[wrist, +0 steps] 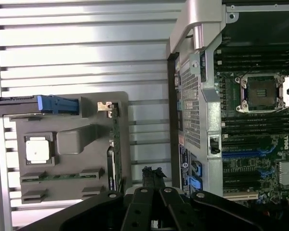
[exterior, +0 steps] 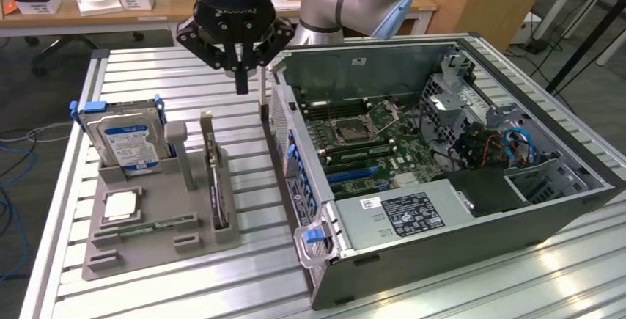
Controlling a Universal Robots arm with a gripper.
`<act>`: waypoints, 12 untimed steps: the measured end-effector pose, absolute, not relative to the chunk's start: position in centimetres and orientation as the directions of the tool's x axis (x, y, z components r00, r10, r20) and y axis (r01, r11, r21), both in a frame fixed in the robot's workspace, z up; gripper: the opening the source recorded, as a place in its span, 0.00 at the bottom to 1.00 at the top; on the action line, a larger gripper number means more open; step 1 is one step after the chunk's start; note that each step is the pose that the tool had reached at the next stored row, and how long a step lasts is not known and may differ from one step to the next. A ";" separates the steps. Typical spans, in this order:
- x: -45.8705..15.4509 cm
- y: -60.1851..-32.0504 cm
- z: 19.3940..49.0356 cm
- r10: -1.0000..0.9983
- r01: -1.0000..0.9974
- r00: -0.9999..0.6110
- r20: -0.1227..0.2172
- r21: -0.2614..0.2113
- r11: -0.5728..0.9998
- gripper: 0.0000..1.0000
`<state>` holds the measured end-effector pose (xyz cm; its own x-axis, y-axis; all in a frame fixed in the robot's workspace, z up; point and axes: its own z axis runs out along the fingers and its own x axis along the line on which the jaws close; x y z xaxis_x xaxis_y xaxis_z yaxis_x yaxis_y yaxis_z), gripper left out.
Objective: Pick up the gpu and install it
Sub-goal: 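Reach for the gpu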
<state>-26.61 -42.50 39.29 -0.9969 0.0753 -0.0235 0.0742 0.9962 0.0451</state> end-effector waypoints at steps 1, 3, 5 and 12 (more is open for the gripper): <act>-26.7 -42.5 39.3 0.075 0.074 -0.997 -0.023 0.045 0.996 0.11; -26.9 -42.5 39.3 0.075 0.074 -0.997 -0.024 0.045 0.996 0.11; -27.1 -42.6 39.3 0.075 0.074 -0.997 -0.023 0.045 0.996 0.11; -27.8 -42.7 39.3 0.075 0.074 -0.997 -0.024 0.045 0.996 0.11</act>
<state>-27.81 -42.66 39.29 -0.9969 0.0753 -0.0235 0.0741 0.9962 0.0451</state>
